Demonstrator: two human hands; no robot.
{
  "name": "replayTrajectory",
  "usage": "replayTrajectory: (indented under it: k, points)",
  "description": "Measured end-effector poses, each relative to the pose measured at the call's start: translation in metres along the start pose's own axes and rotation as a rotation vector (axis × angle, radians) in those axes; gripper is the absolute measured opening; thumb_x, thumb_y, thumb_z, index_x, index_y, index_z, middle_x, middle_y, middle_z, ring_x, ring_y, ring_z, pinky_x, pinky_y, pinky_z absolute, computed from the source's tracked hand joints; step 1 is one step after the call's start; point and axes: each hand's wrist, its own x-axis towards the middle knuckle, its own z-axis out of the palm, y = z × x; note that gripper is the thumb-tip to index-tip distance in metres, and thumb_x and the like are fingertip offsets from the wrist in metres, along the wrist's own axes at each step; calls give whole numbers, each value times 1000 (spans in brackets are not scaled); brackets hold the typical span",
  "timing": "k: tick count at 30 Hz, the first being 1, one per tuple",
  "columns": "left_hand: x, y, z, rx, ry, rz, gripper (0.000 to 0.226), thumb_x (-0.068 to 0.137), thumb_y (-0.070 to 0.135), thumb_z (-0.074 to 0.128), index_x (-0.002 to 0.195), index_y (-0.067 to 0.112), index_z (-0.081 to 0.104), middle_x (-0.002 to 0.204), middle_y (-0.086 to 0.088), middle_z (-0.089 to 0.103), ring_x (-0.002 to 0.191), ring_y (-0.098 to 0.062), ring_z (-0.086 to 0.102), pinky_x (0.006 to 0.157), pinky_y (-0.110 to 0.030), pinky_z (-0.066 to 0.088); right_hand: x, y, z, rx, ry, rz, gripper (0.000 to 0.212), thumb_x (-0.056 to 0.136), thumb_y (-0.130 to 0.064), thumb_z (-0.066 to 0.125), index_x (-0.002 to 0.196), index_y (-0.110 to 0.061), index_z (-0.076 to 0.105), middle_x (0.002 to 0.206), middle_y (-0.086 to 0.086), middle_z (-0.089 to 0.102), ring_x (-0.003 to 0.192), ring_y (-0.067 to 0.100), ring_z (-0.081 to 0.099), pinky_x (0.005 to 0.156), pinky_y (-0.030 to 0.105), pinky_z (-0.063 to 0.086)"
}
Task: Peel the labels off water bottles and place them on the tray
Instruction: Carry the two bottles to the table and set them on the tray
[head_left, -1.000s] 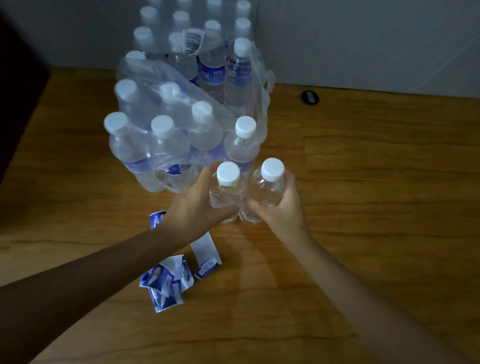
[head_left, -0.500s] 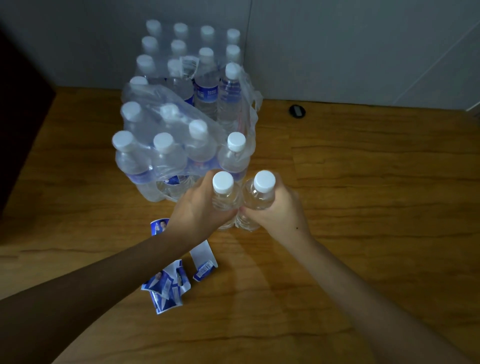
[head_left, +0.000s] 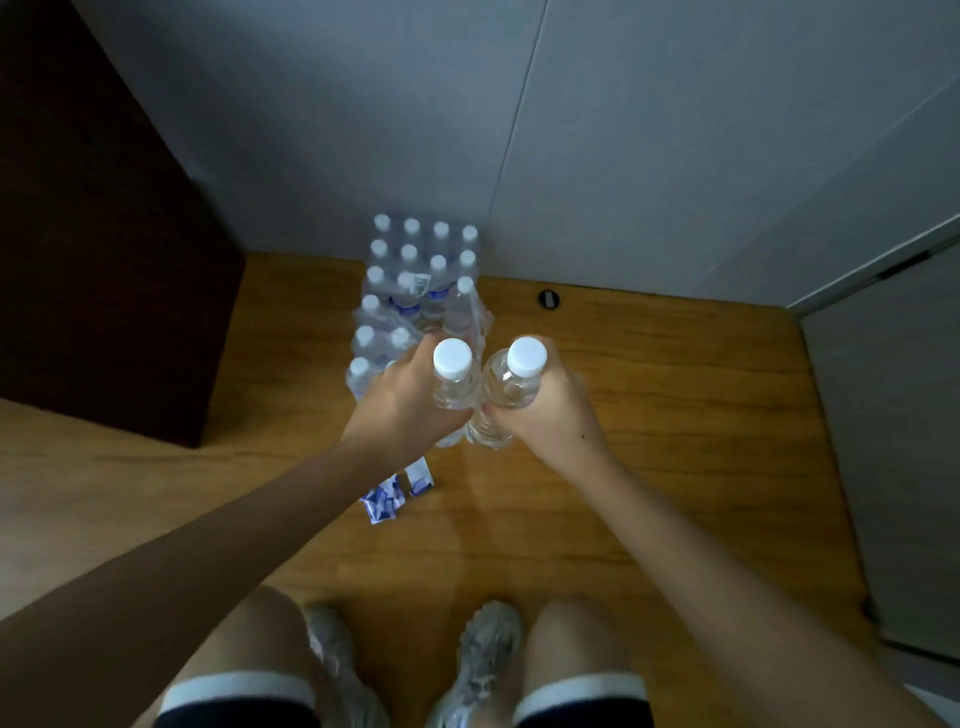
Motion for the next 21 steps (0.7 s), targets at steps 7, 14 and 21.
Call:
replayTrajectory:
  k: [7,14,21]
  points:
    - [-75,167,-169,27,-22,-58,55,71,37,75,116,22,46,113,-2,62,96,-23,61,76,-40,52,-52,-206,-126,8,-41,62,66,60,-26,86,101,-48,39,90,-22,57,84,-4,58,63,13,40]
    - [-123,237,-261,33,65,-100,60,73,30,75,122,19,45,111,-4,62,94,-22,60,71,-30,40,-73,-322,-171,21,-61,36,53,59,-25,86,103,-19,58,103,1,64,94,18,62,72,29,50]
    - [-146,224,-304,-8,253,-246,57,74,35,74,121,19,45,112,-4,61,93,-21,60,72,-31,46,-49,-376,-147,-3,-141,-152,51,61,-23,88,95,-34,52,81,-22,57,77,1,57,61,8,38]
